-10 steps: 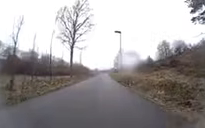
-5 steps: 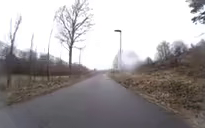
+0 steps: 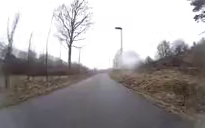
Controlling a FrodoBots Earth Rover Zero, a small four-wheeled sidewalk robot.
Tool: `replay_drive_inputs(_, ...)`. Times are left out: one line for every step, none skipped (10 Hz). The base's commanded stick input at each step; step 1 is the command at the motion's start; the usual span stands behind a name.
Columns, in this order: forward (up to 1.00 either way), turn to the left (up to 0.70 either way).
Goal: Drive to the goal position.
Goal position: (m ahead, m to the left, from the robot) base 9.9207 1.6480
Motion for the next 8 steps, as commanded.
replay_drive_inputs(0.70, 0.00)
replay_drive_inputs(0.70, 0.00)
replay_drive_inputs(0.70, 0.00)
replay_drive_inputs(0.70, 0.00)
replay_drive_inputs(0.70, 0.00)
replay_drive_inputs(0.70, 0.00)
replay_drive_inputs(0.70, 0.00)
replay_drive_inputs(0.70, 0.00)
